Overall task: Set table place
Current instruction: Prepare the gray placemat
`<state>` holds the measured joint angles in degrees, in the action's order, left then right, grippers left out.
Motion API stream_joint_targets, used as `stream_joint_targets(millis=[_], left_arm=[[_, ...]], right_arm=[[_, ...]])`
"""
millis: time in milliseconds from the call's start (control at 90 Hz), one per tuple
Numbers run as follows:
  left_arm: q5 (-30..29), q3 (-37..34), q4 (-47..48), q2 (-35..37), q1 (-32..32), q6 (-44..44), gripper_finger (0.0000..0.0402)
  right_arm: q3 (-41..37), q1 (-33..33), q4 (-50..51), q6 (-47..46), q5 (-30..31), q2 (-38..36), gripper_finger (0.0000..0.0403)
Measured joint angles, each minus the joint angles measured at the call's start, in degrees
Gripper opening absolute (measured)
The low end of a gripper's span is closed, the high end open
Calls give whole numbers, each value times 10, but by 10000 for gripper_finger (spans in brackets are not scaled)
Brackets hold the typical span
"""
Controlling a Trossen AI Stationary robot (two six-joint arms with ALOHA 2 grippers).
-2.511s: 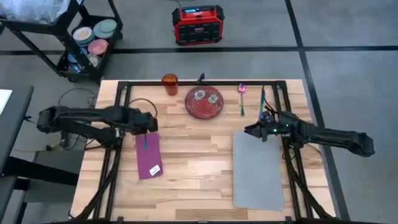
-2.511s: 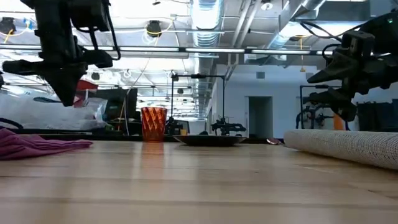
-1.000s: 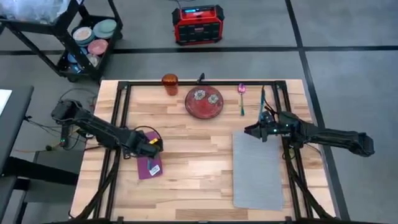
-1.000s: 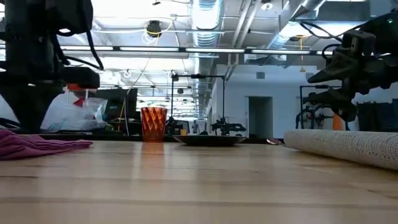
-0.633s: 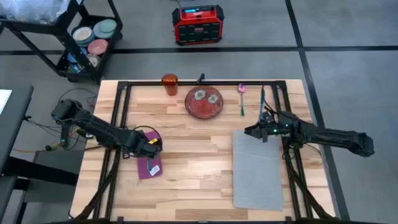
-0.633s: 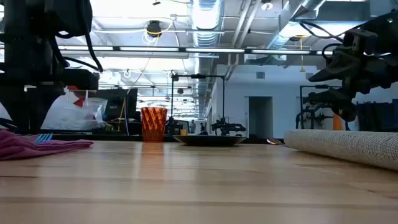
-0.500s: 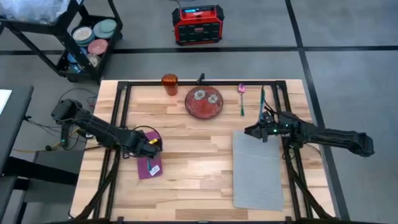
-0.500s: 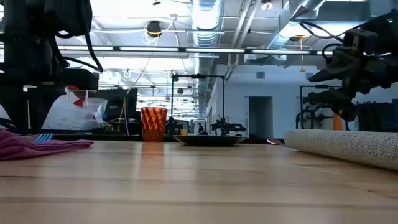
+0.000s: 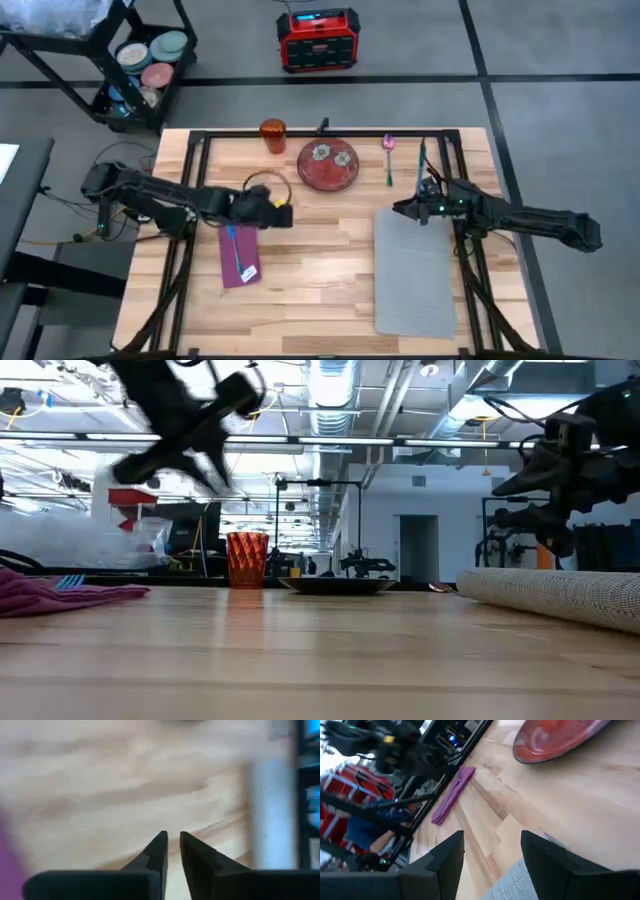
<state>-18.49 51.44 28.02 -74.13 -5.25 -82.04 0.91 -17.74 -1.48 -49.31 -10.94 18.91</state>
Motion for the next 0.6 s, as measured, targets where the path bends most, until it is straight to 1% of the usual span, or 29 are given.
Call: stream_joint_targets(millis=[56, 122, 244, 289, 344, 456, 600], left_arm=[[-2, 7, -23, 0, 15, 41, 6], [-2, 12, -36, 0, 27, 74, 2], [-2, 20, -35, 0, 38, 100, 6], [-2, 20, -35, 0, 38, 104, 6], [1, 20, -33, 0, 37, 105, 5], [2, 20, -30, 0, 30, 110, 3], [3, 20, -31, 0, 21, 114, 3]], right_arm=[[0, 3, 1, 2, 4, 19, 185], [0, 5, 4, 12, 11, 50, 185], [4, -11, 16, 18, 21, 117, 185], [9, -18, 29, 17, 14, 137, 185], [18, -28, 52, 18, -8, 157, 185], [39, -43, 98, 40, -43, 179, 185], [77, -59, 160, 48, -45, 182, 184]])
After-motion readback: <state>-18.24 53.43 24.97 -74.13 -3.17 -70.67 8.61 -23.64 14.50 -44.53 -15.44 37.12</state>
